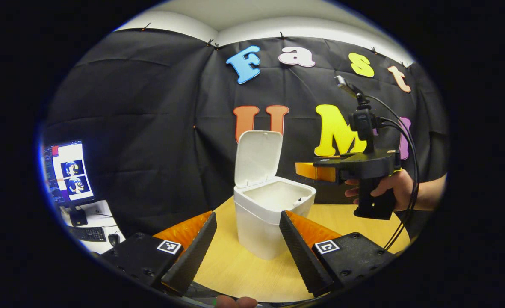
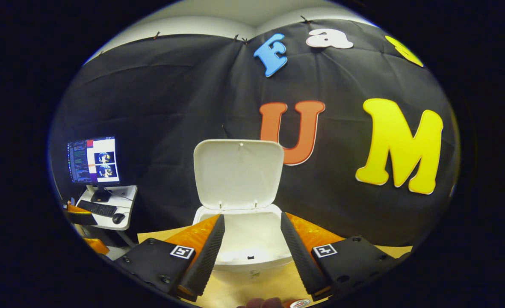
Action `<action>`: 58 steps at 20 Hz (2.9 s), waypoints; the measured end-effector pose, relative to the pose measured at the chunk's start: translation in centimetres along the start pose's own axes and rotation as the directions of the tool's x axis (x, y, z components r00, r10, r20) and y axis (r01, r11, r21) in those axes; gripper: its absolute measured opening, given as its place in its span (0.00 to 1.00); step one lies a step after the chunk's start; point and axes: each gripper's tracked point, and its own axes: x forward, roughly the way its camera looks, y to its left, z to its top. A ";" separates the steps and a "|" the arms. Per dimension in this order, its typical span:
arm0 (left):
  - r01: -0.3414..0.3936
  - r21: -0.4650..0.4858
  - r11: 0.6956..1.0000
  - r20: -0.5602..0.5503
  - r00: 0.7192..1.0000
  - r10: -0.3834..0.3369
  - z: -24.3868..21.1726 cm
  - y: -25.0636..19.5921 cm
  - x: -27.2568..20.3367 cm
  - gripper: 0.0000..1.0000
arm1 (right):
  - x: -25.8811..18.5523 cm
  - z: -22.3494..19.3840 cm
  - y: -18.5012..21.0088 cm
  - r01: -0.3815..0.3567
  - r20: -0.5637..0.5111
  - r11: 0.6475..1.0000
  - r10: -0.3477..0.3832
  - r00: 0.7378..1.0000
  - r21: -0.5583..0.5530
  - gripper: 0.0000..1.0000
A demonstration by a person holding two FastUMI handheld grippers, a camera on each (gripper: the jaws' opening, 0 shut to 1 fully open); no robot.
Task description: Press the lid of the desktop garbage bin to open it, pick up the crumpled paper on the desktop and throw it into the bin, then pick up the pop can on the desktop and drop it into the bin, and finally close the garbage bin lid.
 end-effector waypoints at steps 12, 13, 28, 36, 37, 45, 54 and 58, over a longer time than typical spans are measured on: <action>0.353 0.096 0.931 -0.012 0.935 -0.354 -1.2 -11.7 2.1 0.97 | -15.4 1.7 -12.1 0.360 0.123 0.928 -0.370 0.921 0.097 0.88; 0.378 0.105 0.920 -0.018 0.925 -0.378 -1.6 -12.7 2.2 0.97 | -16.6 1.9 -13.3 0.399 0.150 0.911 -0.411 0.899 0.107 0.90; 0.574 0.136 0.807 -0.151 0.817 -0.556 -11.0 -22.2 3.0 0.97 | -30.7 -4.9 -21.1 0.694 0.078 0.717 -0.696 0.713 0.060 0.93; 0.604 0.100 0.791 -0.257 0.783 -0.566 -19.3 -23.7 4.4 0.98 | -35.6 -9.3 -21.0 0.744 -0.016 0.668 -0.744 0.668 -0.006 0.94; 0.601 0.096 0.794 -0.267 0.784 -0.561 -20.3 -23.8 4.8 0.97 | -36.2 -9.6 -20.8 0.751 -0.023 0.660 -0.751 0.659 -0.009 0.94; 0.585 0.086 0.806 -0.310 0.785 -0.537 -25.5 -25.3 8.6 0.98 | -37.8 -13.9 -21.1 0.779 -0.104 0.622 -0.783 0.614 -0.080 0.94; 0.588 0.088 0.804 -0.343 0.775 -0.530 -28.2 -26.1 11.0 0.98 | -37.3 -16.3 -21.8 0.778 -0.172 0.623 -0.778 0.604 -0.087 0.95; 0.587 0.084 0.805 -0.348 0.774 -0.528 -28.8 -26.3 11.6 0.98 | -36.9 -17.0 -22.5 0.782 -0.192 0.619 -0.778 0.598 -0.076 0.97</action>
